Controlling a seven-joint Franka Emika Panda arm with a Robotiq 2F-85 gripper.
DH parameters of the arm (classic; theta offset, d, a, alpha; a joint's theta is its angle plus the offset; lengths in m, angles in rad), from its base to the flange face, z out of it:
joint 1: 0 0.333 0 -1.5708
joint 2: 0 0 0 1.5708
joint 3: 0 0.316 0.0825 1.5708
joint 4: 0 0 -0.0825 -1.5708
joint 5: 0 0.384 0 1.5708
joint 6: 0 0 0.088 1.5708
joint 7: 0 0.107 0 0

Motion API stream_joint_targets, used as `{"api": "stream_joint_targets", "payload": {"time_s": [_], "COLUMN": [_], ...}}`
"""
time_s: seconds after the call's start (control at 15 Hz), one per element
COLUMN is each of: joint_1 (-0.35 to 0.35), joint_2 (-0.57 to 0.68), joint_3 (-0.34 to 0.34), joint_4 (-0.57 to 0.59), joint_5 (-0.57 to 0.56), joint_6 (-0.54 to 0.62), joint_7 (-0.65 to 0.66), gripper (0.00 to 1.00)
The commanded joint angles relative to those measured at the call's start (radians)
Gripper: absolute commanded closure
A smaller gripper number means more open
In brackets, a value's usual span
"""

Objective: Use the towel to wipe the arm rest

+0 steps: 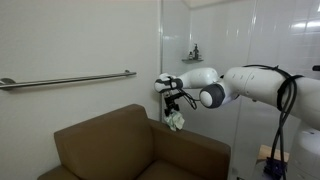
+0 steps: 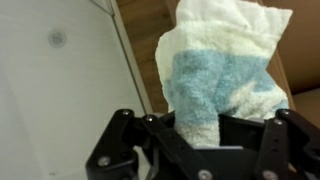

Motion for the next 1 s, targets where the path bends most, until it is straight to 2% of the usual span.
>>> {"api": "stream_joint_targets", "payload": {"time_s": [0.0, 0.13, 0.2, 0.53, 0.8, 0.93], "joint_1": [-0.005, 0.016, 0.004, 0.021, 0.063, 0.085], "joint_2": [-0.042, -0.059, -0.042, -0.051, 0.016, 0.025], "joint_3": [0.012, -0.017, 0.002, 0.0, 0.037, 0.056], "joint_4": [0.001, 0.003, -0.011, -0.018, -0.027, -0.076], "joint_5": [-0.002, -0.032, -0.009, -0.013, 0.0, 0.003], "joint_6": [0.079, 0.181, 0.138, 0.175, 0.159, 0.168], "joint_7": [-0.041, -0.008, -0.003, -0.013, -0.049, -0.06], "gripper": [0.95, 0.95, 0.95, 0.96, 0.95, 0.95]}}
